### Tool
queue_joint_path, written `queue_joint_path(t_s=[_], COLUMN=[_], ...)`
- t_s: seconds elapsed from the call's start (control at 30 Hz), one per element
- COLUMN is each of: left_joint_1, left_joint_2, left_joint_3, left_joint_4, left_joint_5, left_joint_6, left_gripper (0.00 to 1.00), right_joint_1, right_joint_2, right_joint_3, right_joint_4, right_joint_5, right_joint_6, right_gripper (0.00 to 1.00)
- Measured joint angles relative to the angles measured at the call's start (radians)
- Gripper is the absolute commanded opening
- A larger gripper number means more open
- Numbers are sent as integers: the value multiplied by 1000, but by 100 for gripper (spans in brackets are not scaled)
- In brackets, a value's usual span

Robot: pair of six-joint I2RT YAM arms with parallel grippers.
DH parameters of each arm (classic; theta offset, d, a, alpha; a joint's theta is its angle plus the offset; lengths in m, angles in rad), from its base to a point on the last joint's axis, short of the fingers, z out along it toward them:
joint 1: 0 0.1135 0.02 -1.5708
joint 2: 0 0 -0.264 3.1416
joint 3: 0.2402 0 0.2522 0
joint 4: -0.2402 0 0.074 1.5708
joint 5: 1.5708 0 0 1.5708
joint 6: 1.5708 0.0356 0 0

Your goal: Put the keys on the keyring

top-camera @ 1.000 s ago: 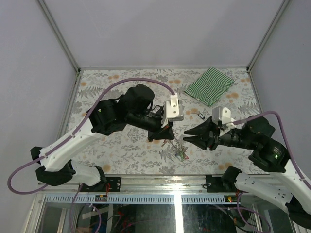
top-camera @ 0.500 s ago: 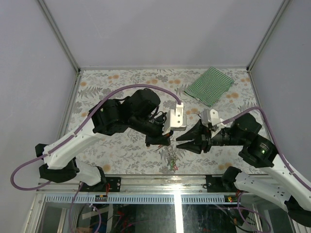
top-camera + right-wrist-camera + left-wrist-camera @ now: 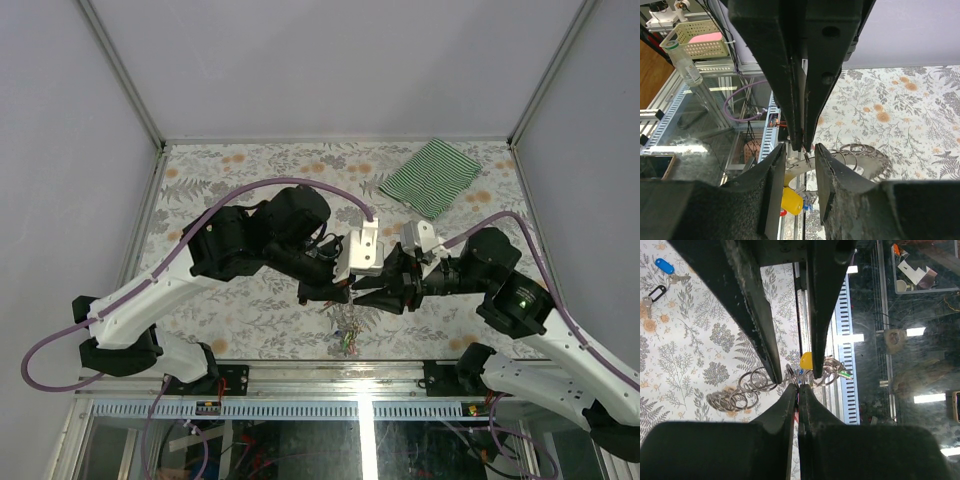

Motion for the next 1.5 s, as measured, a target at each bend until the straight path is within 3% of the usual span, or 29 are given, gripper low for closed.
queue_joint_path(t_s=[0.2,0.7,0.83,1.0,1.27,1.5], left_joint_1=[-5,-11,-11,-13,-19,-18], left_joint_2=[-2,-2,-2,-15,-167,-304], left_joint_3=[0,0,0,-12,-184,-338], left_joint_4=[0,-1,-2,15,205,372], left_joint_5=[2,2,7,17,21,22], left_joint_6=[5,8,8,8,-30,-90], left_gripper=[0,0,0,9,23,25], right_joint_1=[0,0,0,0,0,0], right_joint_2=[25,30,30,24,-18,-34], right_joint_3=[0,0,2,4,4,15], right_joint_4=[-2,-35,-39,-32,-10,-8], right_joint_5=[-11,-32,-42,-50,-57,-63], right_joint_6=[-4,-57,-66,-65,-55,-53], right_gripper=[32,0,0,0,0,0])
